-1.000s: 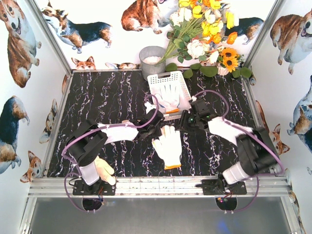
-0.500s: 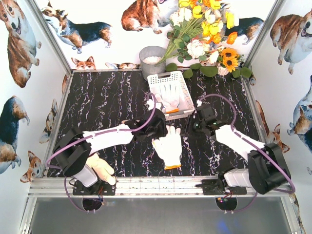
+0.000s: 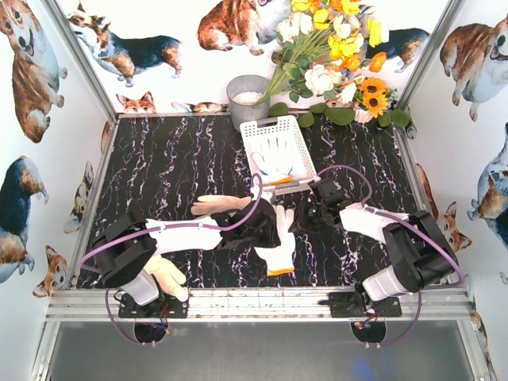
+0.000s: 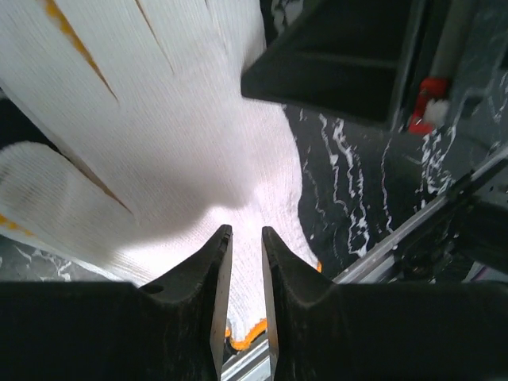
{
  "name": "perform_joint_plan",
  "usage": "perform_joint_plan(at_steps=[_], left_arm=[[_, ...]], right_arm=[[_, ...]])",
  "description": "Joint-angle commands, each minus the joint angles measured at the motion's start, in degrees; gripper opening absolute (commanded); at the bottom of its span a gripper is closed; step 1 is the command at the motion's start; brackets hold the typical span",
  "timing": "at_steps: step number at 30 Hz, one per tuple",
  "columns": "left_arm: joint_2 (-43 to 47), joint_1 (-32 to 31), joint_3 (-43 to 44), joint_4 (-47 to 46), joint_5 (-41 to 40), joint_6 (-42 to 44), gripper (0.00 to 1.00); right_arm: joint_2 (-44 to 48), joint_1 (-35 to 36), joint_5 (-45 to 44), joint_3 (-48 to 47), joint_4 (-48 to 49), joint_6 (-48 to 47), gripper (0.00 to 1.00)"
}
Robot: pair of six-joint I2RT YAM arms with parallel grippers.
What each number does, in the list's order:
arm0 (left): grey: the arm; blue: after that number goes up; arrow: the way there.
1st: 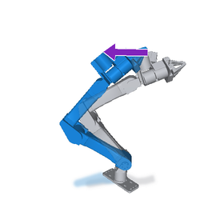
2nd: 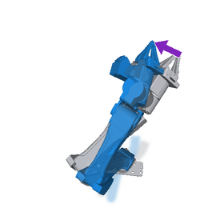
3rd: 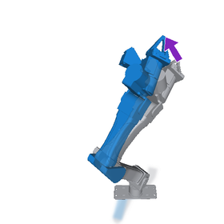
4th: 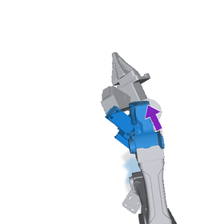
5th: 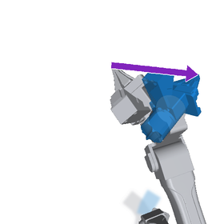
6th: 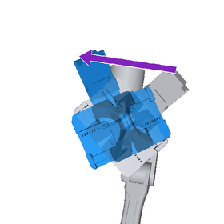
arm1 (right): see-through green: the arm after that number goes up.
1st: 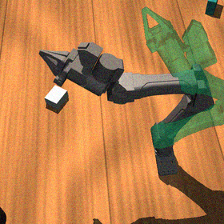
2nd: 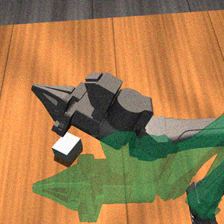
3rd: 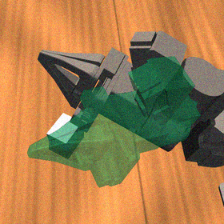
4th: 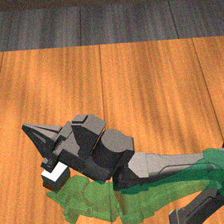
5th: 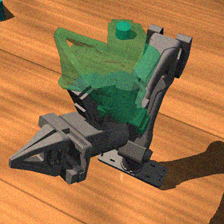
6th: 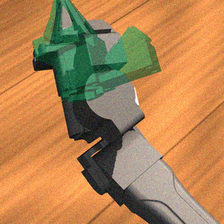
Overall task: Put the gloves into the storage basket
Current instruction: Pair the glove with the glove, then pick up the glove from the center of the board.
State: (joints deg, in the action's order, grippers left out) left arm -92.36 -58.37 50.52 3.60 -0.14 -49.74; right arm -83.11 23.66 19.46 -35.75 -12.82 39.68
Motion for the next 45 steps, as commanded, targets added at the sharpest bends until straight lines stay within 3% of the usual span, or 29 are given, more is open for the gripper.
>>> perform_joint_plan(at_steps=[1,9,16,21,26,34,45], left_arm=[[0.27,-0.78,-2.87,0.69,0.15,-0.90,0.16],[3.44,-0.71,-11.27,2.27,-1.34,-1.64,0.16],[7.19,-0.76,-10.35,4.63,-2.42,-1.96,0.19],[12.10,-0.73,-9.37,7.37,-1.92,-4.41,0.35],[17.53,-0.77,-13.90,5.99,2.30,-10.22,0.50],[19.51,-0.66,-21.42,-2.37,8.85,-16.83,0.56],[16.29,-0.26,-26.37,-12.31,10.74,-21.10,0.51]], right_arm=[[-1.27,0.89,0.41,-0.37,4.53,1.13,0.13],[1.78,1.13,-1.32,-1.50,-1.27,-1.00,0.22],[11.86,1.13,-0.17,-0.51,-11.80,-1.12,0.37],[19.64,1.50,5.91,2.96,-15.50,2.53,0.47],[24.63,5.07,10.01,7.53,-13.57,10.62,0.53],[23.17,13.85,10.18,14.79,-1.76,22.22,0.53],[18.52,15.49,9.58,16.38,3.32,22.95,0.45]])
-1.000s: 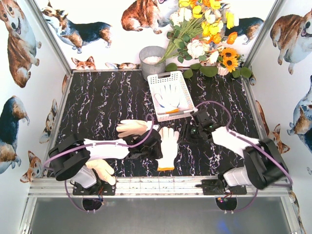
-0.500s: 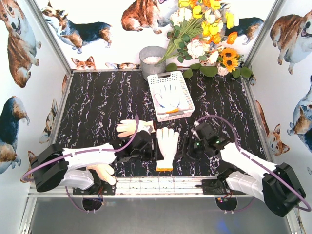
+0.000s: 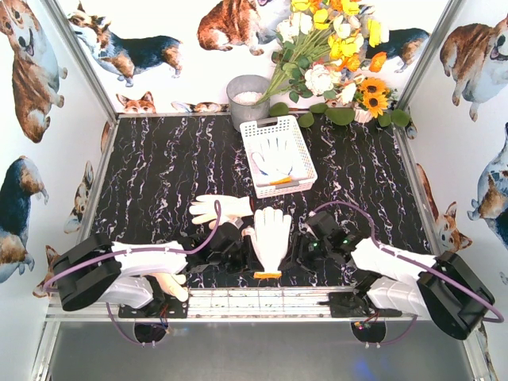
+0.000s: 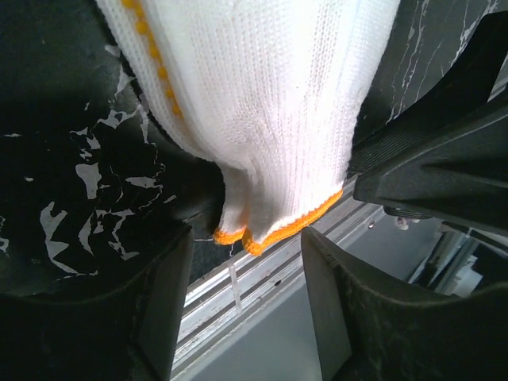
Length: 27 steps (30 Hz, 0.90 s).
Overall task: Put the gloves into the storage basket
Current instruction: Pick up the glove from the center of the board.
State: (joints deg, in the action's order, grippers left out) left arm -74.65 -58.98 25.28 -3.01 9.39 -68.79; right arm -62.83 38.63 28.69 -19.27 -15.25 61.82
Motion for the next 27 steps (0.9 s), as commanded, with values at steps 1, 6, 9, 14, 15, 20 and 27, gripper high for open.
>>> perform_joint_plan(at_steps=[1,6,9,14,15,20,27], left_arm=[[-1.70,0.36,-1.07,-5.84,1.06,-1.96,0.50],[-3.28,0.62,-2.64,-7.42,0.68,-2.04,0.45],[-4.14,0.65,-3.95,-9.47,0.96,-2.93,0.43],[-5.25,0.62,-5.58,-13.51,1.57,-4.43,0.41],[-5.50,0.62,-5.71,-14.20,1.72,-4.61,0.40],[-6.66,0.63,-5.98,-17.07,2.03,-5.34,0.38],[-8.22,0.67,-6.13,-22.22,3.01,-6.73,0.35]], right_arm=[[-3.06,0.63,0.32,-0.22,6.09,0.72,0.44],[-6.51,0.98,0.27,0.08,8.30,0.66,0.40],[-8.34,1.17,0.23,0.57,9.02,0.74,0.38],[-9.67,1.36,-0.59,1.43,10.14,1.36,0.35],[-10.07,1.36,-0.76,1.55,10.15,1.37,0.34],[-11.27,1.36,-1.63,1.57,10.50,1.72,0.31],[-11.17,1.36,-2.39,1.44,10.87,2.43,0.30]])
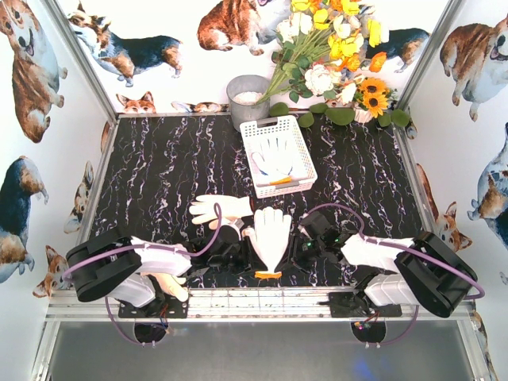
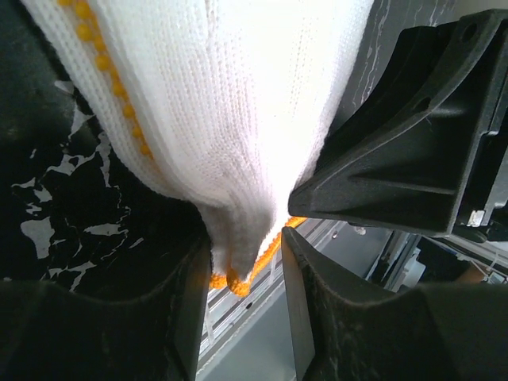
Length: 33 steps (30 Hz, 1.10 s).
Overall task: Put the gloves into the storage basket
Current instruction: Pick up the glove from the center of the board.
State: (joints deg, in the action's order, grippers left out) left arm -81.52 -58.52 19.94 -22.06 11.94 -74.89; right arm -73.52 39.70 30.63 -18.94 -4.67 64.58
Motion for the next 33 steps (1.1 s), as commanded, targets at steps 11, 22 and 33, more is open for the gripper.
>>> perform_joint_plan(at_steps=[11,22,33], left_arm=[[-3.17,0.25,-0.53,-7.43,1.59,-3.63,0.14],[2.15,1.29,-1.26,-7.80,1.07,-10.18,0.00],[2.51,1.77,-2.20,-14.10,3.08,-15.55,0.00]], right_arm=[[3.96,0.00,-6.46,0.02,-1.46,1.34,0.31],[9.06,-5.39,-3.80,-0.05,-0.84,2.71,0.62],[8.28,-6.21,-4.35,5.88,15.96,13.19,0.76]])
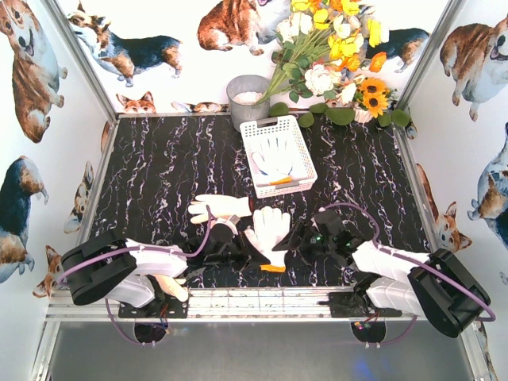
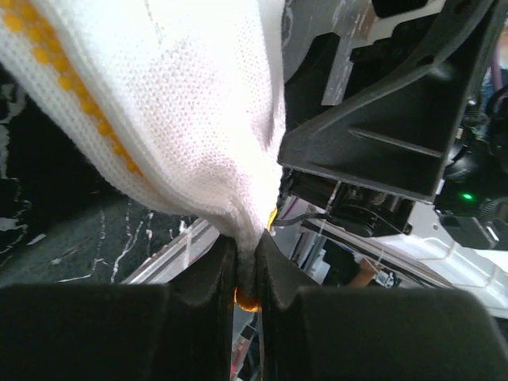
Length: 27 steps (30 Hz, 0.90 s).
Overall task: Put the gloves into the storage basket
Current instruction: Pick up the glove from the center of the board.
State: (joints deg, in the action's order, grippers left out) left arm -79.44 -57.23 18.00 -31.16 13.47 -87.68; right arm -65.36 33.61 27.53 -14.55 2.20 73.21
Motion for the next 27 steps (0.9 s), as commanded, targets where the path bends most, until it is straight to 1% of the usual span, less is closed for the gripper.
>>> perform_joint_plan(at_steps=[1,6,15,22,27], left_arm=[[0.31,0.46,-0.18,-5.31,1.82,-2.95,0.00],[0.06,0.46,-0.01,-6.82,3.33,-3.37,0.00],[0.80,0.46,-0.83,-9.13,4.67,-4.65,0.00],[1.64,0.46,-0.64,-8.91,5.89,-4.63,0.00],[2.97,0.46,-0.69,-8.26,6.36,-4.79,0.00]], right_arm=[[-0.16,-0.12,-1.73,1.61,10.14,5.08,0.76],[-2.68,-0.12,-3.10,1.52,13.89,6.69,0.76],[-9.99,-0.12,-3.36,2.06,21.83,7.47,0.75],[-17.60,-0.03,-2.20,1.89,30.05,7.71,0.70],[-20.37,-0.01,-1.84,1.80,31.97,6.98,0.68]])
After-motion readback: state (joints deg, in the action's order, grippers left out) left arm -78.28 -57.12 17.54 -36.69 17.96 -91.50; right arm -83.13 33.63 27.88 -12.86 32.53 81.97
